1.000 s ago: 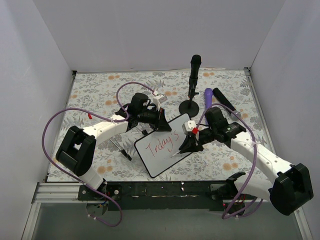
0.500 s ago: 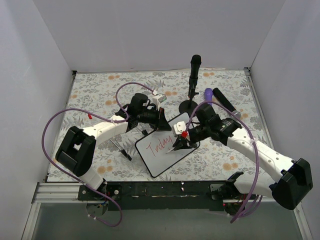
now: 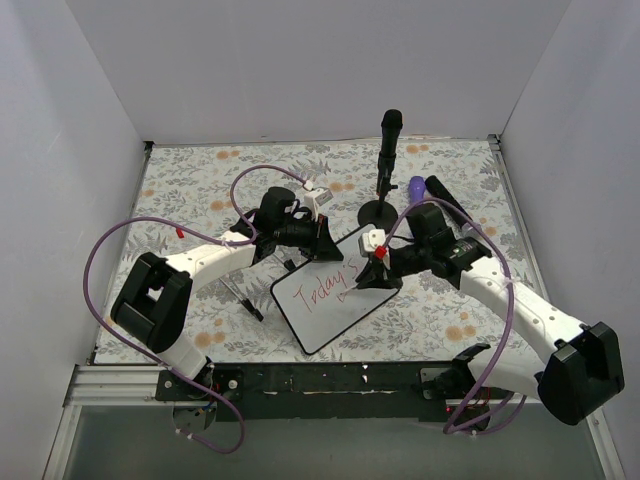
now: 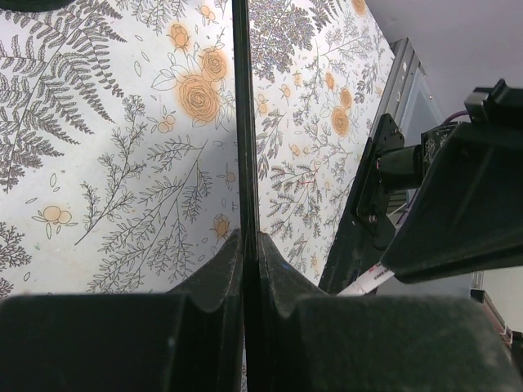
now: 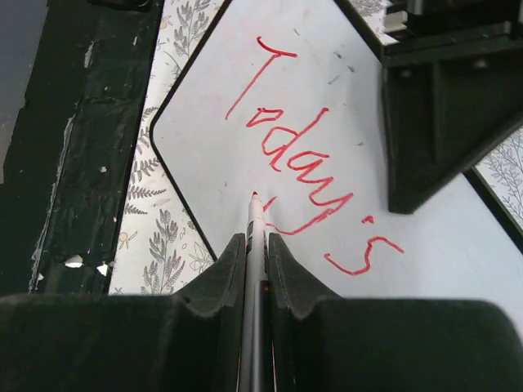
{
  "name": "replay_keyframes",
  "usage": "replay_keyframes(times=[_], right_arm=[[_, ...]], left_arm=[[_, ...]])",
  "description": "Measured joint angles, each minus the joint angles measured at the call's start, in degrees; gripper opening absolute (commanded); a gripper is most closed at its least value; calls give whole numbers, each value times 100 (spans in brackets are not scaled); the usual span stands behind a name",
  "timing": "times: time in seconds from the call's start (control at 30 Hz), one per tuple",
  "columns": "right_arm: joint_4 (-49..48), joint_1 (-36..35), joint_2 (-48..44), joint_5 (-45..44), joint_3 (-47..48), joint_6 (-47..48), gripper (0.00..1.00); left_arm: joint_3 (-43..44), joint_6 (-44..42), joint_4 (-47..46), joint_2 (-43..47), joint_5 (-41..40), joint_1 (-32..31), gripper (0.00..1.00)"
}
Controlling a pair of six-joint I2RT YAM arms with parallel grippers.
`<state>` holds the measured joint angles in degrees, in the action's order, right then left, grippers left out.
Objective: Write a sentence on the whiteboard
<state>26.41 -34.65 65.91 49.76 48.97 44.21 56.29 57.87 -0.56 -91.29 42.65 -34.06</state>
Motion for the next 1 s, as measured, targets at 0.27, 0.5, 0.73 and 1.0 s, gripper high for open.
replay_keyframes(times=[0.27,0.5,0.73,1.0], right_arm=[[-417,-608,-2,122,-170,-201,1],[-885,-1257,210,-354,-332,-505,1],[-1237,-1550,323,-925,-455,-564,1],[-1460,-1849,577,-1340,-518,-592,1]], left_arm=[[-2,107,-129,0,37,24,0],[-116,417,-553,0,-28,26,0],[-249,595,-730,-2,-164,61,0],[-249,605,-769,-2,-216,76,0]])
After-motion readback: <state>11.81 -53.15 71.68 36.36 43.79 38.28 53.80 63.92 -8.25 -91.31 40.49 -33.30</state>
